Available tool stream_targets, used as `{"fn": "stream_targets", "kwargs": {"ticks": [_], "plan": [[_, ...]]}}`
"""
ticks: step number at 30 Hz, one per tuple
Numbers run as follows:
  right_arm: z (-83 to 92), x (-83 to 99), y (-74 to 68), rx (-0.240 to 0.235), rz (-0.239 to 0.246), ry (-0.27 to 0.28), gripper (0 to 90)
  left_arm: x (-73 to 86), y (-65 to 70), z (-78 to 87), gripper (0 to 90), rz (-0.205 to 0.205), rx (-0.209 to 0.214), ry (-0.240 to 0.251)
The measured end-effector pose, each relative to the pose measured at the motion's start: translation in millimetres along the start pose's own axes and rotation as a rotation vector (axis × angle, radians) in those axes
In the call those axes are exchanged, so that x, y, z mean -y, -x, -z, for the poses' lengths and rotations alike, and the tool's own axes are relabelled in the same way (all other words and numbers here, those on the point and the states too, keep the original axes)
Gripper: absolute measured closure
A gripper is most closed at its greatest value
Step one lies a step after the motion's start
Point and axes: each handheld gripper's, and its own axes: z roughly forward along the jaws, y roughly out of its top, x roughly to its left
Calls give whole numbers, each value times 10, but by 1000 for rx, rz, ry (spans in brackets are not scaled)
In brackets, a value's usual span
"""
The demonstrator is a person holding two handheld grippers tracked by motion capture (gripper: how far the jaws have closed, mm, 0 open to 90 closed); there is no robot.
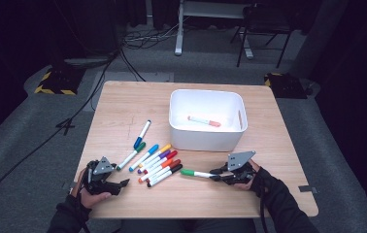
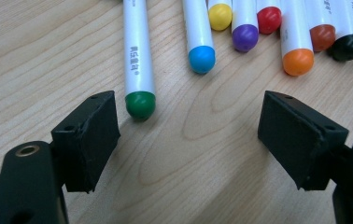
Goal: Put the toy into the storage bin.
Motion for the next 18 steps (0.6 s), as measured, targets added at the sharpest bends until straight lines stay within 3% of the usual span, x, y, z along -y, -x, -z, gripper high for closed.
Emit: {"fn": "stream_targets", "kwargs": {"ticks": [18], "plan": [[444, -148, 50, 130, -2, 85, 764, 0, 0, -1, 208, 1, 1, 0]]}}
